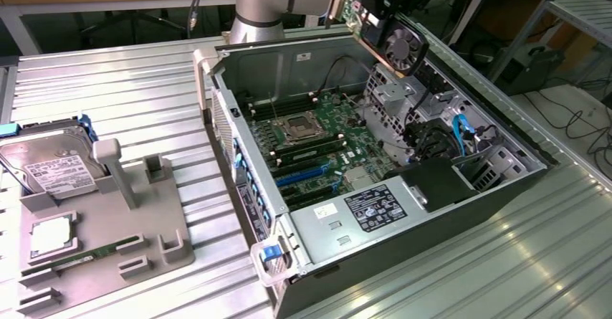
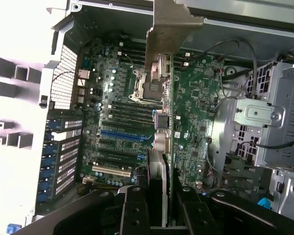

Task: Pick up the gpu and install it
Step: 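Insert the gpu into the slot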

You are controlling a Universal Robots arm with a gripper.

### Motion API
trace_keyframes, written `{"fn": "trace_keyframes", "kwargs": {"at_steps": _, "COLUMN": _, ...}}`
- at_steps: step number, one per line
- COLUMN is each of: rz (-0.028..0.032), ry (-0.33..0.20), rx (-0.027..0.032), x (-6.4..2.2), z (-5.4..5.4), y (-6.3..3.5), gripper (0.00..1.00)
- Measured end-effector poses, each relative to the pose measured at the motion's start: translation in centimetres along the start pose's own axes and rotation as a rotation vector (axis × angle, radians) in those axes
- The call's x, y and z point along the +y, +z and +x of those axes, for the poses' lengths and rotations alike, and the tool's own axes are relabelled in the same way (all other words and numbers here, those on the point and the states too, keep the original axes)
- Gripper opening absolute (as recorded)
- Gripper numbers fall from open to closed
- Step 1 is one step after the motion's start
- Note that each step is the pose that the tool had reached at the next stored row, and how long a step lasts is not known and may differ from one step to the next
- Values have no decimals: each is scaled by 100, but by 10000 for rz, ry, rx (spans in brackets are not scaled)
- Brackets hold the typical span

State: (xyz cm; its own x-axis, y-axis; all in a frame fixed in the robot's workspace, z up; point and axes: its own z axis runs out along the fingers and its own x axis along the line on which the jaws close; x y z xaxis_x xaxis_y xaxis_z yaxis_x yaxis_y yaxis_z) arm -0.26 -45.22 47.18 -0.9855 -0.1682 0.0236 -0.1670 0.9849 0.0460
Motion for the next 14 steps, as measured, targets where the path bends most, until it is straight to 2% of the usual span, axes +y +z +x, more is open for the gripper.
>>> {"fn": "trace_keyframes", "kwargs": {"at_steps": 3, "rz": 4, "ry": -174, "rx": 8, "x": 0, "z": 0, "y": 0, "gripper": 27}}
{"fn": "trace_keyframes", "kwargs": {"at_steps": 4, "rz": 19, "ry": -801, "rx": 37, "x": 0, "z": 0, "y": 0, "gripper": 27}}
{"fn": "trace_keyframes", "kwargs": {"at_steps": 12, "rz": 61, "ry": -2600, "rx": 120, "x": 0, "z": 0, "y": 0, "gripper": 27}}
{"fn": "trace_keyframes", "kwargs": {"at_steps": 14, "rz": 81, "ry": -3395, "rx": 156, "x": 0, "z": 0, "y": 0, "gripper": 27}}
